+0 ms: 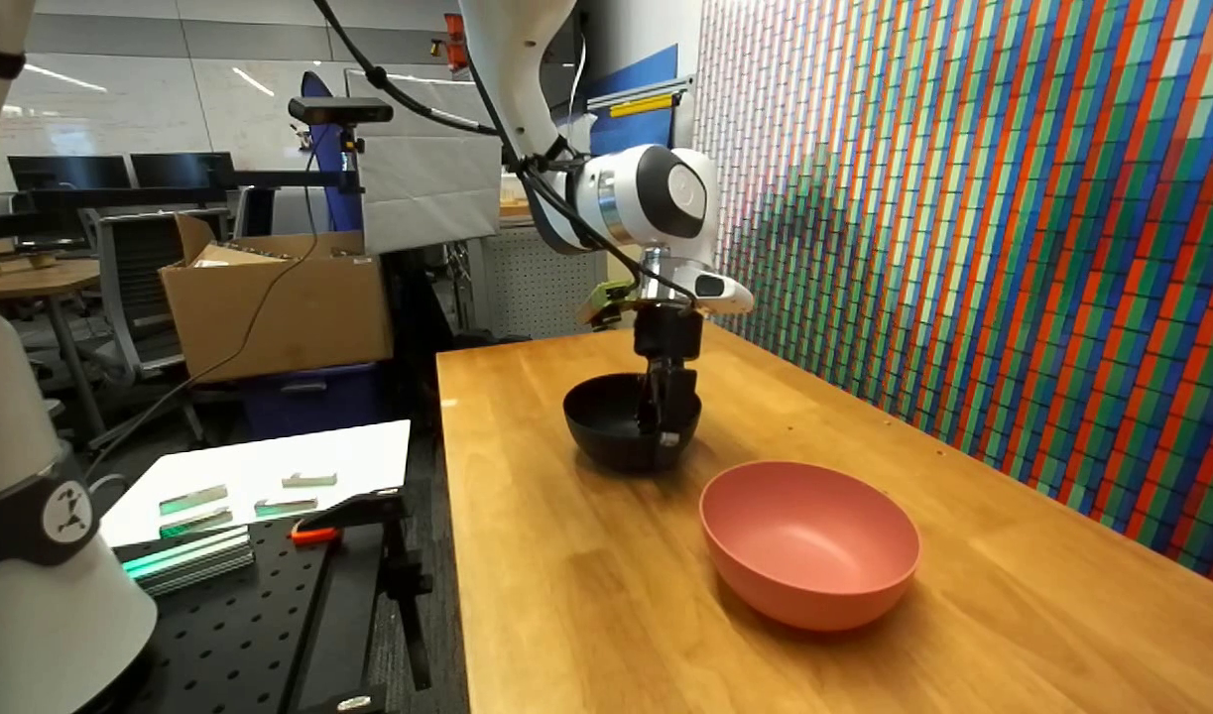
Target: Put the black bowl on top of the brown bowl
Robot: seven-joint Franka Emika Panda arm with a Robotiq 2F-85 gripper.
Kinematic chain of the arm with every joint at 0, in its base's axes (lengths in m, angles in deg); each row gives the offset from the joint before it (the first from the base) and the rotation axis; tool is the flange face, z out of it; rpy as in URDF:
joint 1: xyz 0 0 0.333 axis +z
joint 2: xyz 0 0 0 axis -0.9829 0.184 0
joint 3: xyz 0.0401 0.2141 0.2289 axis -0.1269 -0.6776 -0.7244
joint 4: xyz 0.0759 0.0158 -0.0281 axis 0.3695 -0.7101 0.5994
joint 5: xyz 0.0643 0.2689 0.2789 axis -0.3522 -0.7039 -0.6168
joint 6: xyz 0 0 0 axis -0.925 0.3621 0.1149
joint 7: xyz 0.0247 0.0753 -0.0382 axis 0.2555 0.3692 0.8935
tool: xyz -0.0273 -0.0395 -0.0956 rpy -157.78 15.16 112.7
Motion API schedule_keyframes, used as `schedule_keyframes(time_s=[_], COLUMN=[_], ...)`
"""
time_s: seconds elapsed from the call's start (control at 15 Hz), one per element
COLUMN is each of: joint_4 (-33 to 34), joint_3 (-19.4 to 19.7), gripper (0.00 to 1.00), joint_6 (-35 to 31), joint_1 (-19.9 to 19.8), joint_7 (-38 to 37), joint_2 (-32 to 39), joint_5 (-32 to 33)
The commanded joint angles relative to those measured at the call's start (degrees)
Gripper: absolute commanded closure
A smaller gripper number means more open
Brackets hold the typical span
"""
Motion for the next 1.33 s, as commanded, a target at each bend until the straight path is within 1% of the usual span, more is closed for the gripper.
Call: schedule_keyframes(time_s=[0.0,0.13,0.27,0.4,0.47,0.6,0.67,0.73,0.8,1.27], joint_4=[2.3,2.6,3.0,3.5,3.7,4.4,4.7,5.0,5.3,6.3], joint_3=[1.4,1.5,1.4,1.3,1.2,0.9,0.8,0.7,0.6,-0.1], gripper=[0.62,0.77,0.89,0.87,0.91,0.88,0.91,0.89,0.91,0.92], joint_6=[0.5,0.6,0.8,1.2,1.5,2.2,2.6,2.8,3.0,2.8], joint_1=[1.2,1.1,1.0,0.8,0.8,0.6,0.6,0.6,0.6,0.0], joint_7=[-1.4,-1.3,-1.2,-0.8,-0.6,0.1,0.3,0.4,0.5,0.6], joint_2=[1.4,1.4,1.3,1.0,0.6,-0.3,-0.9,-1.6,-2.2,-6.4], joint_5=[0.8,0.6,0.4,0.1,0.0,-0.3,-0.3,-0.3,-0.4,-1.0])
